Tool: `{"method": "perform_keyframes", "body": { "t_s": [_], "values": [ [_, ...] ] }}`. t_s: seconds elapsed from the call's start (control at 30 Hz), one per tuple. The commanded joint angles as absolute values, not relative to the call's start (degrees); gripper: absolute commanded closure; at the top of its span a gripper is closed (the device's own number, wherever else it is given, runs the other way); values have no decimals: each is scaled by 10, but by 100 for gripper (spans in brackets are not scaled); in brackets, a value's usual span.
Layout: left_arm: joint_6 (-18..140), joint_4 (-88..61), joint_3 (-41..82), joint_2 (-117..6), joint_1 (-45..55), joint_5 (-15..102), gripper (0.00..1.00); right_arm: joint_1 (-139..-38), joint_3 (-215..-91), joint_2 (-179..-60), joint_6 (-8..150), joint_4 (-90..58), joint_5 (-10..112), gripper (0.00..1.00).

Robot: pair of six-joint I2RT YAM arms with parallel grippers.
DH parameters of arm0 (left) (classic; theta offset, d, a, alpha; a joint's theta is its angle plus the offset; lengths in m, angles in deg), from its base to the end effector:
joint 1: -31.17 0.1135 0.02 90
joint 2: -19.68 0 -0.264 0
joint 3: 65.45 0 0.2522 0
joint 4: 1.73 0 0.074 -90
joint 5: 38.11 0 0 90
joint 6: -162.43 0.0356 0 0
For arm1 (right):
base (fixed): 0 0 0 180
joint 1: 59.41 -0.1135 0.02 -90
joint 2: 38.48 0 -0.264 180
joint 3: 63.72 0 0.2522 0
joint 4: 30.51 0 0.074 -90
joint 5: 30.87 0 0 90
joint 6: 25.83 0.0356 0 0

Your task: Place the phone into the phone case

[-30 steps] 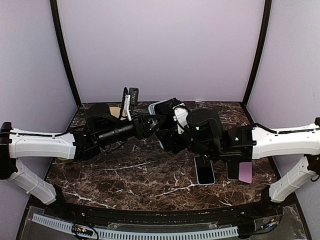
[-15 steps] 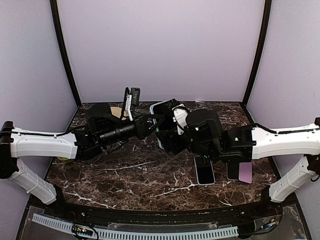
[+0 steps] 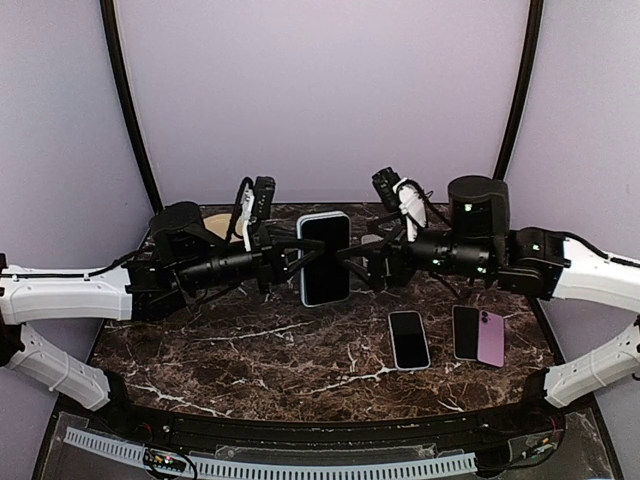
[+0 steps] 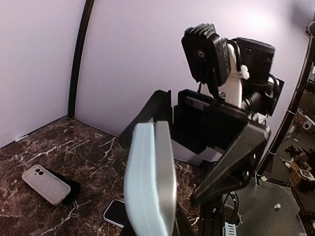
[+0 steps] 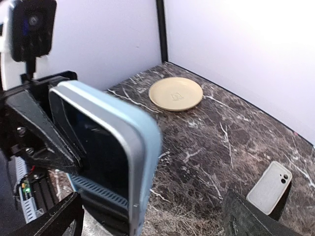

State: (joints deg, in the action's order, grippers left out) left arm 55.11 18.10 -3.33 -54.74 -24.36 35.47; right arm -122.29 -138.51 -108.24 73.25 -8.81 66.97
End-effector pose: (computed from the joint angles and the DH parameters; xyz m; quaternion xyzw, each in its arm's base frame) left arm 0.1630 -0.2553 0.3282 0.3150 0.5813 -0.5177 0.5430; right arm 0.1340 0.2511 0.3520 -0.3257 0.7321 0.3056 0.5143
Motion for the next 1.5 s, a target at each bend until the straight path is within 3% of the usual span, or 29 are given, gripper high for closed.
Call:
{"method": "perform_keyframes", "body": {
  "t_s": [0.0, 0.1, 0.27, 0.4, 0.63, 0.83, 0.9, 0.93, 1.0, 1.2, 1.27, 1.37, 1.43, 1.47],
  "values": [
    [641, 203, -33, -487, -250, 236, 100, -1200, -1389, -1018, 669, -76, 424, 2],
    [657, 191, -33, -474, -252, 209, 100, -1191, -1401, -1011, 662, -87, 385, 9],
    [668, 183, -31, -471, -266, 192, 100, -1187, -1423, -1036, 671, -117, 320, 34],
    [689, 166, -21, -474, -282, 201, 100, -1186, -1436, -1055, 683, -134, 288, 48],
    [693, 162, -16, -480, -296, 207, 100, -1183, -1435, -1057, 696, -142, 276, 100],
    [686, 165, -14, -484, -299, 215, 99, -1183, -1440, -1043, 706, -152, 290, 100],
    [682, 164, -16, -485, -299, 223, 85, -1183, -1441, -1032, 707, -164, 294, 100],
    [682, 163, -18, -485, -299, 225, 72, -1183, -1443, -1026, 708, -165, 296, 100],
    [682, 158, -25, -481, -299, 235, 61, -1182, -1449, -1018, 707, -180, 296, 100],
    [685, 134, -49, -468, -303, 262, 57, -1182, -1471, -1010, 701, -176, 289, 100],
    [691, 117, -47, -470, -307, 267, 60, -1182, -1475, -1010, 700, -179, 285, 100],
    [692, 109, -48, -470, -309, 271, 85, -1182, -1478, -1012, 701, -180, 282, 100],
    [691, 116, -50, -467, -310, 274, 98, -1182, -1479, -1015, 701, -178, 283, 100],
    [690, 119, -51, -466, -310, 278, 99, -1182, -1480, -1017, 702, -175, 283, 100]
  ]
}}
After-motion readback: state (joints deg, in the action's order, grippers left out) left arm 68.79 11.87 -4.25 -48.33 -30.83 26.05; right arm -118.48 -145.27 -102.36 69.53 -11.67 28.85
